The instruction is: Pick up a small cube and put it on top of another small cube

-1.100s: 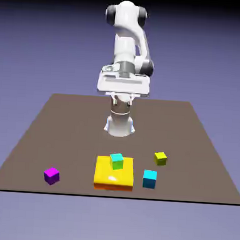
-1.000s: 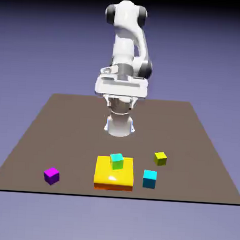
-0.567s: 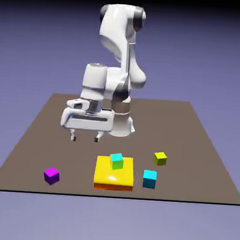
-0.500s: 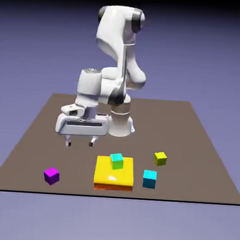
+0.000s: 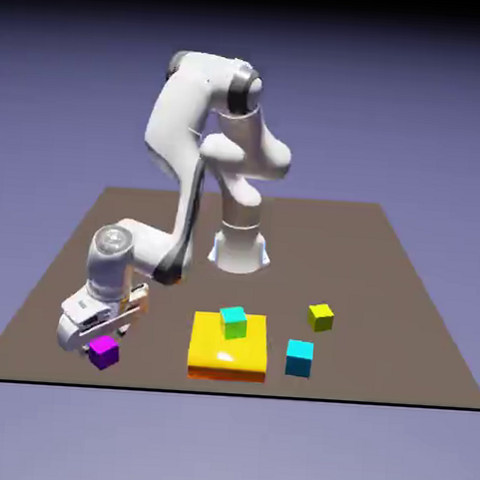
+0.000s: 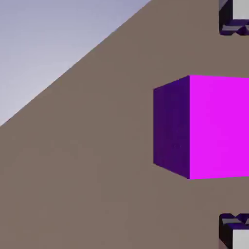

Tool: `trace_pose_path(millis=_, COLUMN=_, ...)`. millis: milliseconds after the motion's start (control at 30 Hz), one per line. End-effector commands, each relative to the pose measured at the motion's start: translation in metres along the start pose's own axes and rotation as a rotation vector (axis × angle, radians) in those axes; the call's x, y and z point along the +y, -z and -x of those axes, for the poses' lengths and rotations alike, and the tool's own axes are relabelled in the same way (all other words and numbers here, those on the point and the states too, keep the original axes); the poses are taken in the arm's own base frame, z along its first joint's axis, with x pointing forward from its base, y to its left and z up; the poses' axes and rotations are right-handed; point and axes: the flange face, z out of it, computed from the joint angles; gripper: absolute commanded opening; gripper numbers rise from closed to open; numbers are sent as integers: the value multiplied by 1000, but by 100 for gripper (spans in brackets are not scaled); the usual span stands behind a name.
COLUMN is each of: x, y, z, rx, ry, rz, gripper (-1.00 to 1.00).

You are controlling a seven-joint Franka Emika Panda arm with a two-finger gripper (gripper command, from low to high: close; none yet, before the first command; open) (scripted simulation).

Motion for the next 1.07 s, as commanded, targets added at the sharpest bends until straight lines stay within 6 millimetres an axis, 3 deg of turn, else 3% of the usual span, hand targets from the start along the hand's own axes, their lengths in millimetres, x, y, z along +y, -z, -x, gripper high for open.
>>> trace_pose_path(millis=0, x=0, y=0, z=0, rx=0, ry=0, rz=0, gripper=-100)
trace_pose_path(millis=33, x=0, y=0, z=0, rx=0, ry=0, rz=0, gripper=-100)
trace_pose_path(millis=167, x=3, y=64, z=3, rx=0, ry=-1, rz=-1, gripper=-100)
trace_pose_path(millis=200, x=-20, y=77, z=-5, rx=6, ry=28, rz=-3, gripper=-100)
trace_pose_path(millis=300, x=-131, y=114, z=-31, rx=30, ry=164, rz=-1, gripper=-100)
trace_pose_path(millis=400, x=-243, y=148, z=-30, rx=51, ry=304, rz=18, gripper=-100)
trace_pose_path(millis=467, x=-314, y=168, z=-16, rx=66, ry=397, rz=40, gripper=-100)
trace_pose_path(millis=567, x=-414, y=194, z=24, rx=92, ry=536, rz=87, gripper=-100)
trace_pose_path(millis=600, x=-428, y=197, z=32, rx=96, ry=557, rz=95, gripper=-100)
trace_pose_path(millis=633, x=-429, y=197, z=32, rx=96, ry=557, rz=95, gripper=-100)
trace_pose_path(millis=767, x=-429, y=131, z=23, rx=97, ry=556, rz=96, gripper=-100)
trace_pose_path(millis=800, x=-429, y=128, z=23, rx=97, ry=557, rz=96, gripper=-100)
trace_pose_path(millis=833, x=-429, y=128, z=23, rx=97, ry=557, rz=96, gripper=100)
trace_pose_path(millis=867, x=-429, y=128, z=23, rx=97, ry=557, rz=96, gripper=100)
trace_pose_path(millis=1000, x=-428, y=195, z=31, rx=96, ry=557, rz=96, gripper=100)
trace_pose_path(millis=1033, x=-429, y=197, z=32, rx=96, ry=557, rz=95, gripper=100)
